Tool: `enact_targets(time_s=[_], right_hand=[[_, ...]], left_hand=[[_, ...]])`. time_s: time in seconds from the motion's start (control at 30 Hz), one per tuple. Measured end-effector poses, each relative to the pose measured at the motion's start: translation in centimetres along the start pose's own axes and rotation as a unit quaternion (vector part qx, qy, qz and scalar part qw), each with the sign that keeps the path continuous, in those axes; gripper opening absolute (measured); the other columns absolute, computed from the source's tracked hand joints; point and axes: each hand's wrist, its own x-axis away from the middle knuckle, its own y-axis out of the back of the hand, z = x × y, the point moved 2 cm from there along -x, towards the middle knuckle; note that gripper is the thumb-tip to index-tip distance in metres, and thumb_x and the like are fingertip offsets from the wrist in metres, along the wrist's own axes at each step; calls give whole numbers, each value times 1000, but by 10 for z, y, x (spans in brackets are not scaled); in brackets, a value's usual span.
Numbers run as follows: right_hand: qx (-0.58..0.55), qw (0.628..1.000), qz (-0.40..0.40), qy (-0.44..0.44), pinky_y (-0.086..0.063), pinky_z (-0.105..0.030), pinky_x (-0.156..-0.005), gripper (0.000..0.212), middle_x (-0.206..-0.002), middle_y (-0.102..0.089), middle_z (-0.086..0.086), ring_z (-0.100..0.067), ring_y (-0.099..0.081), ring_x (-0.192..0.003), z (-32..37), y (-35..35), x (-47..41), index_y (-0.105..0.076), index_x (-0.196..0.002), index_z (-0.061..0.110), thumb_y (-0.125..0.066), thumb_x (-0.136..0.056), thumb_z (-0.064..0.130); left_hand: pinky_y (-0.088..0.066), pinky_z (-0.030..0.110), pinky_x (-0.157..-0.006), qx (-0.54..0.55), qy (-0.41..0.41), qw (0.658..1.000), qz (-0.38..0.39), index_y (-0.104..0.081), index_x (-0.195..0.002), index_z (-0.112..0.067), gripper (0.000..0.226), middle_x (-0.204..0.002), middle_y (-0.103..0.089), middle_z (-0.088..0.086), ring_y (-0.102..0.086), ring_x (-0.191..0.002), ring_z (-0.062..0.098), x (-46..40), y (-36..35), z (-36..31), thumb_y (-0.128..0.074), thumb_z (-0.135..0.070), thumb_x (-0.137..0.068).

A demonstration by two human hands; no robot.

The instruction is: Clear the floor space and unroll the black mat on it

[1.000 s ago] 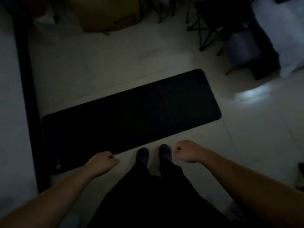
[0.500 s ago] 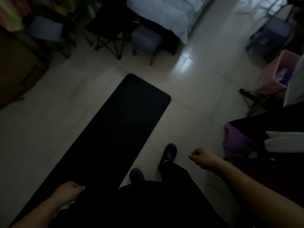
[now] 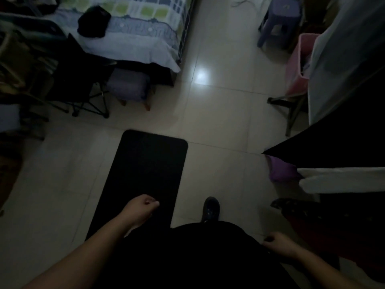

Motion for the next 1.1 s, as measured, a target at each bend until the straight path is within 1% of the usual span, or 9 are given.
enact_targets(time_s=[0.17,0.27,0.37,0.5,0.6,0.7,0.87,1.0,1.1], right_hand=[[-39,998,-47,19,-28,-21,-43,33,-55,-42,-4,-10,-38,-44,36,65,-18,-48,-59,16,-64,-87,23],[-57,995,-69,32,-34,-25,-51,30,-59,-50,-4,-16,-48,-56,75,113,-30,-53,-62,16,-63,-88,28],[-94,990,-95,39,-37,-23,-49,27,-66,-56,-8,-18,-52,-57,111,162,-45,-60,-73,9,-63,-88,31],[-149,981,-121,34,-41,-25,-54,19,-75,-61,-12,-22,-57,-67,158,223,-62,-65,-85,9,-62,-89,27],[-182,973,-143,27,-39,-25,-53,17,-74,-58,-13,-22,-56,-66,182,260,-67,-63,-85,6,-61,-90,22],[-212,966,-150,9,-36,-24,-50,14,-70,-53,-11,-19,-53,-60,193,286,-69,-61,-81,7,-61,-91,17],[-239,960,-144,-24,-31,-23,-48,17,-61,-47,-8,-17,-47,-54,195,312,-82,-57,-73,11,-61,-90,13],[-224,964,-133,-52,-30,-20,-43,17,-63,-47,-9,-16,-46,-51,192,336,-101,-55,-73,12,-63,-88,14],[-205,969,-122,-67,-29,-20,-41,18,-59,-46,-8,-15,-43,-47,191,370,-123,-54,-71,12,-63,-87,14]], left_hand=[[-55,35,-83,-49,-46,997,24,-66,-92,-27,12,-92,-70,-2,-68,-88,18,-18,-5,-87,-67,-34,-83],[-53,30,-72,-60,-37,997,33,-66,-89,-27,7,-89,-70,0,-66,-81,16,-38,8,-105,-67,-31,-84],[-43,23,-51,-66,-6,997,32,-66,-89,-17,8,-71,-63,1,-57,-60,12,-63,27,-104,-65,-25,-86],[-25,22,-45,-121,59,989,67,-50,-61,-14,31,-47,-42,-2,-39,-41,11,-97,61,-102,-57,-20,-91],[-21,19,-42,-147,80,984,65,-42,-60,-14,34,-44,-35,-1,-32,-36,12,-128,99,-132,-56,-19,-91],[-22,18,-40,-158,49,985,53,-43,-60,-16,33,-42,-36,-2,-32,-34,11,-160,135,-191,-55,-19,-91],[-26,23,-49,-171,-13,985,6,-52,-70,-11,22,-58,-45,11,-42,-49,18,-211,181,-314,-54,-19,-91],[-29,21,-52,-120,-27,992,26,-51,-75,-15,17,-67,-45,10,-42,-54,18,-242,175,-418,-52,-19,-91],[-41,24,-57,-97,-49,994,34,-60,-91,-11,11,-79,-58,10,-53,-66,21,-265,152,-487,-56,-22,-91]])
